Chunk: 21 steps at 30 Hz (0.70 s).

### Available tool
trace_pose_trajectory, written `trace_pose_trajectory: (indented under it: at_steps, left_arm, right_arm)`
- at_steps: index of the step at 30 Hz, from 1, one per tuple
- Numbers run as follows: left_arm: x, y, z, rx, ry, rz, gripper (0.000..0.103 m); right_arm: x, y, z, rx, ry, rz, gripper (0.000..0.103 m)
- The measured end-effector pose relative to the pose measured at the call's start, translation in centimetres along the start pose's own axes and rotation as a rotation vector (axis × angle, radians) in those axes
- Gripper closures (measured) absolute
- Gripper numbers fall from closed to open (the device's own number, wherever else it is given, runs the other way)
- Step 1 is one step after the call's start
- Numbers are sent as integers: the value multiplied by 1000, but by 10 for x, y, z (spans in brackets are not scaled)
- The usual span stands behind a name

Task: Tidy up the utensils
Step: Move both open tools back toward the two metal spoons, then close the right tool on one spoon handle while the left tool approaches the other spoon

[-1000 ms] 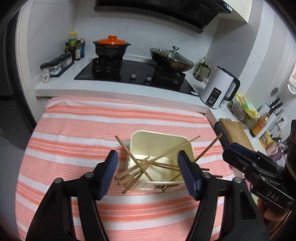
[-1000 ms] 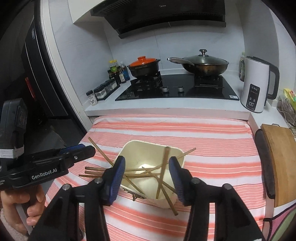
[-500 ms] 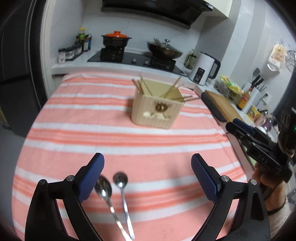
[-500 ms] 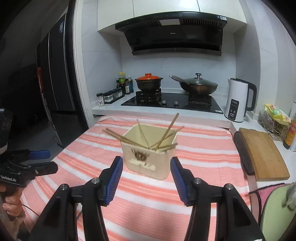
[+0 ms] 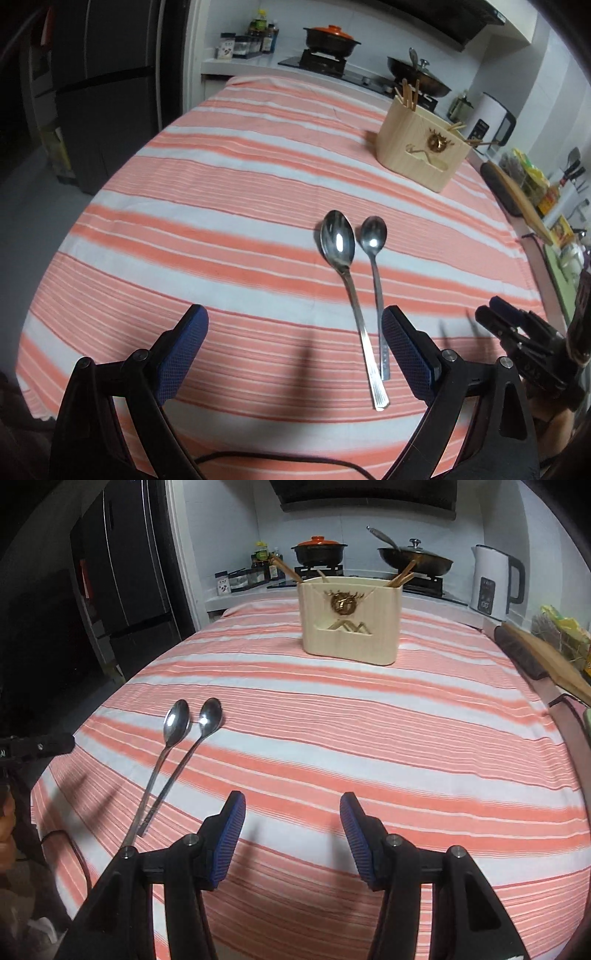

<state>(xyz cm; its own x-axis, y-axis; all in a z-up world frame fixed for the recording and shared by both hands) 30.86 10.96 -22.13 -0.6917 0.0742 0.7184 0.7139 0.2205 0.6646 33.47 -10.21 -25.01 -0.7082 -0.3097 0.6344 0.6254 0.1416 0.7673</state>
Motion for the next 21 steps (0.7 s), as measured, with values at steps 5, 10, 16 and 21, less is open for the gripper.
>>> trace_pose_trajectory:
  at_steps: [5,10,16,21]
  left_arm:
    - [-5,1,7,-4,7,-7,8]
    - [-3,0,26,30,27,-9,8]
    - [1,-1,37,35,43,-21,8]
    - [-1,-6,34,23,38,-13,8]
  right_arm:
    - [-29,3,41,-21,68,62,49]
    - [-61,12,75,15,109,114,68]
    - [-97,13,98,44,94,176,79]
    - [-110,13,102,141,14,189,92]
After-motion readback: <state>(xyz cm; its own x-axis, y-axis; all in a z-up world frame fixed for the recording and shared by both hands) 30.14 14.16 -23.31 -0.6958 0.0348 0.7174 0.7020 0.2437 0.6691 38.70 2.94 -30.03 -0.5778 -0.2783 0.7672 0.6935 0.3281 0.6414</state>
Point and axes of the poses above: each gripper's, at about its wrist camera, not at the fingertips, and x roughly against the way its jaws point, z to its left, y to its top, the point moved 10 cm from there along -x, roughly the way its jaws point, and after that the axes turned 5 degrees about -z, right-handed, at the moved point
